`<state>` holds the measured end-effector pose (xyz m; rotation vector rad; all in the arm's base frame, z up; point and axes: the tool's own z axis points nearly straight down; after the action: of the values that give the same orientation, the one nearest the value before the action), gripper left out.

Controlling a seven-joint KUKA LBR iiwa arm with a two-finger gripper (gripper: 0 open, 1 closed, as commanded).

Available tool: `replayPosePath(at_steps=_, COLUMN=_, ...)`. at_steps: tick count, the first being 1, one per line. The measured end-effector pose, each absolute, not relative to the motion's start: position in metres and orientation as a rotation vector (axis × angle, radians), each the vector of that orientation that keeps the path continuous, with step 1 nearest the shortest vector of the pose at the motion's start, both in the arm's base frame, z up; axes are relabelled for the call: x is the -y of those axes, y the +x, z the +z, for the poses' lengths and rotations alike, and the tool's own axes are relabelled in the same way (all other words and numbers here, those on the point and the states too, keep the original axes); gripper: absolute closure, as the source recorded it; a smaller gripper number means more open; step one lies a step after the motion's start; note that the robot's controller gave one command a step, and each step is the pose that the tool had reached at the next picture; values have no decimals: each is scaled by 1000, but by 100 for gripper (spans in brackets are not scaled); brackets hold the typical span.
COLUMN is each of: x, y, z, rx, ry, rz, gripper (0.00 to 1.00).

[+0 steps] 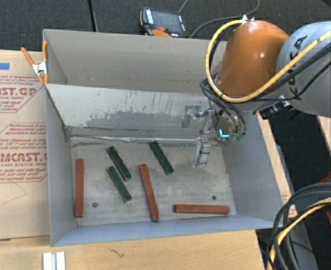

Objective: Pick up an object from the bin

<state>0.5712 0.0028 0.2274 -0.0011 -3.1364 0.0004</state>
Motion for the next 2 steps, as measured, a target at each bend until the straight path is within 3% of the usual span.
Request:
replayPosePath(at_steps=1, x=-63, y=527, z=155, rx=3132, ry=72, rz=-4, gripper=0)
replayPosePath(at_steps=2, x=-115, y=499, z=70, rx=2942, ry=1106, rz=-1, gripper=0)
